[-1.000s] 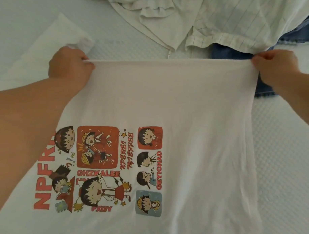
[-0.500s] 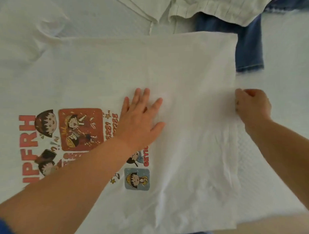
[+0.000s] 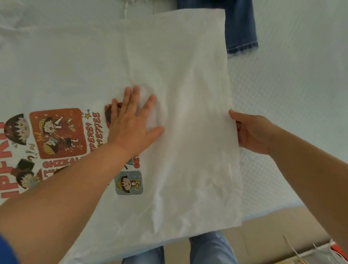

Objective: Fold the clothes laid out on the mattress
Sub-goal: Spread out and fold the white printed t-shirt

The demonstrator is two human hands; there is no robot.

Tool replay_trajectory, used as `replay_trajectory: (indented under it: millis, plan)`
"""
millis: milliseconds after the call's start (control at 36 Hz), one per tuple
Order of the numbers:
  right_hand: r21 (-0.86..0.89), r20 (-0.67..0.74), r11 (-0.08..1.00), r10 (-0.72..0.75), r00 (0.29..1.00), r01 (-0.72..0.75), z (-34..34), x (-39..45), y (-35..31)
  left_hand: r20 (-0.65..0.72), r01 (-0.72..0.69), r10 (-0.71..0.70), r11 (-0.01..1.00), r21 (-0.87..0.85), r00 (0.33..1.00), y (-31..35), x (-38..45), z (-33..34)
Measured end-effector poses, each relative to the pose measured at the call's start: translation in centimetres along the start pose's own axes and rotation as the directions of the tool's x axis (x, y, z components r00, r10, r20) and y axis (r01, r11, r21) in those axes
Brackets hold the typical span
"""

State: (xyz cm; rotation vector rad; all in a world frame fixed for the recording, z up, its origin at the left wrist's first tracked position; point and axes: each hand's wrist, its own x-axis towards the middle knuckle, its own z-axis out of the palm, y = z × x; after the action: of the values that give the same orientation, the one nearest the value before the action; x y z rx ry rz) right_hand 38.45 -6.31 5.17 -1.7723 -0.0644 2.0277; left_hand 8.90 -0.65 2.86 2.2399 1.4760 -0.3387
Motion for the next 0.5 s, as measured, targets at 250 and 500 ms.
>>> replay_trajectory:
  millis: [250, 500]
  plan:
    - [-0.360, -0.247, 0.901, -0.344, 0.906, 0.244, -1.9, 0.5, 2.1, 0.044, 0.056, -0.060, 0.995, 0.087, 0.997, 1.0, -0.5, 0.9]
    - [-0.488, -0.121, 0.857, -0.256, 0.959, 0.167, -3.0, -2.1, 4.9, 0.118, 0.091, -0.110, 0.983, 0.159, 0.987, 1.7, -0.3, 0.8]
